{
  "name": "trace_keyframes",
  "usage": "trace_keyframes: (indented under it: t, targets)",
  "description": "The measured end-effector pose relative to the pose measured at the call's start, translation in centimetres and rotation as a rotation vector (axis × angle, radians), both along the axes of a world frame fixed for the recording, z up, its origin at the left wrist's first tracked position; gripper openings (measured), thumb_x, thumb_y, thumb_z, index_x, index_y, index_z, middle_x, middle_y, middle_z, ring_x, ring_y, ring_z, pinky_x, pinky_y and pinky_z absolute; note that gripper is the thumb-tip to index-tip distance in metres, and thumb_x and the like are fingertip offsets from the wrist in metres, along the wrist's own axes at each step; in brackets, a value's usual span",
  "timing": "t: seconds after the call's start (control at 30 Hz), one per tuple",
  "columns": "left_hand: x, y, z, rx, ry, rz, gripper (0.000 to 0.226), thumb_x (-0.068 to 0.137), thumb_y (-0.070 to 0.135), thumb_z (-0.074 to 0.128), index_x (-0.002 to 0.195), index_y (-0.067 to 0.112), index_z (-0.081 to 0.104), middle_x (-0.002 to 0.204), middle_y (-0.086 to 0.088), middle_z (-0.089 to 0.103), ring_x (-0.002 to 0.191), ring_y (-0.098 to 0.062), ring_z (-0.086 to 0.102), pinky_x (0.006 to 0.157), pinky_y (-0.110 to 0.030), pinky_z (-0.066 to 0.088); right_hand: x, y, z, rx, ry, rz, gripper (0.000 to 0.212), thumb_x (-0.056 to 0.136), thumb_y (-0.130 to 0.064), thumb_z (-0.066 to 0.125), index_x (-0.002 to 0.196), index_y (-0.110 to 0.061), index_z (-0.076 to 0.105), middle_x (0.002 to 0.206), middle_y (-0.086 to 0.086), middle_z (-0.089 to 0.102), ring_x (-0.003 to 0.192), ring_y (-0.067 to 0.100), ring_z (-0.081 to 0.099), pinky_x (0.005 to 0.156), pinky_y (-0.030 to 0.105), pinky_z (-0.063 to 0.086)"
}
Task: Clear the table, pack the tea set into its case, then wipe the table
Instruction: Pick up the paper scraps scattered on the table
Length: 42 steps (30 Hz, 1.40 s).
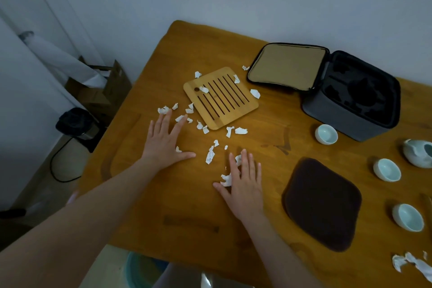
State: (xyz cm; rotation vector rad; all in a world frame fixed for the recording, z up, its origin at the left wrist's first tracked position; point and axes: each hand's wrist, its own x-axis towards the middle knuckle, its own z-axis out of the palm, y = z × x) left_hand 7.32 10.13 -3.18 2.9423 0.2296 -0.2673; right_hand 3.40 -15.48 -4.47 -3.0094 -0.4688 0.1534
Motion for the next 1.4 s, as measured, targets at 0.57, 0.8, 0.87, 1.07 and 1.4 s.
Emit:
trace_keyframes:
  t: [0.57, 0.8, 0.87, 1.07, 1.4]
  targets:
    - [7.0, 2.4, -2.1, -0.149, -0.072, -0.212, 0.116, 0.061, 0.091, 0.036, 0.153, 0.026, 0.01, 0.161, -0.002, 0.013, 0.149, -0.021, 0.004, 0.12, -0.041, 0.004, 8.2, 5.2, -0.9, 0.063, 0.009, -0.097, 0.097, 0.083, -0.083, 0.011, 0.156, -0.019, 0.013, 0.161, 0.018, 0.01, 0.149, 0.035, 0.004, 0.12, 0.046, 0.005]
    - [4.2, 0.4, -3.3, -0.26, -0.248, -0.341, 0.08, 0.081, 0.073, 0.042, 0.14, 0.019, 0.043, 0.149, 0.002, 0.041, 0.144, -0.016, 0.025, 0.12, -0.037, 0.015, 5.7, 8.3, -0.9, 0.148, 0.038, -0.022, 0.086, 0.09, -0.075, 0.018, 0.156, -0.019, 0.014, 0.16, 0.018, 0.015, 0.149, 0.033, 0.007, 0.118, 0.041, 0.004]
    - [3.8, -0.2, -3.3, -0.309, -0.268, -0.354, 0.063, 0.088, 0.059, 0.047, 0.134, 0.016, 0.049, 0.145, -0.001, 0.046, 0.142, -0.018, 0.03, 0.118, -0.041, 0.022, 5.0, 9.0, -1.1, 0.165, 0.025, -0.034, 0.076, 0.096, -0.066, 0.022, 0.154, -0.017, 0.021, 0.158, 0.02, 0.023, 0.148, 0.034, 0.013, 0.119, 0.043, 0.011]
    - [2.5, -0.9, -3.3, -0.382, -0.264, -0.38, 0.044, 0.098, 0.038, 0.036, 0.134, 0.015, 0.049, 0.138, -0.001, 0.053, 0.139, -0.014, 0.036, 0.117, -0.031, 0.023, 4.7, 8.6, -1.5, 0.371, -0.046, 0.057, 0.044, 0.102, -0.035, 0.036, 0.137, -0.011, 0.048, 0.138, 0.016, 0.048, 0.135, 0.032, 0.039, 0.107, 0.047, 0.042]
    - [2.1, -1.3, -3.2, -0.294, -0.338, -0.431, 0.039, 0.095, 0.032, 0.046, 0.127, 0.014, 0.059, 0.132, -0.002, 0.056, 0.13, -0.02, 0.044, 0.109, -0.038, 0.038, 4.4, 8.5, -1.6, 0.405, -0.108, 0.041, 0.035, 0.102, -0.025, 0.041, 0.129, -0.01, 0.057, 0.148, 0.017, 0.04, 0.143, 0.031, 0.028, 0.118, 0.044, 0.025]
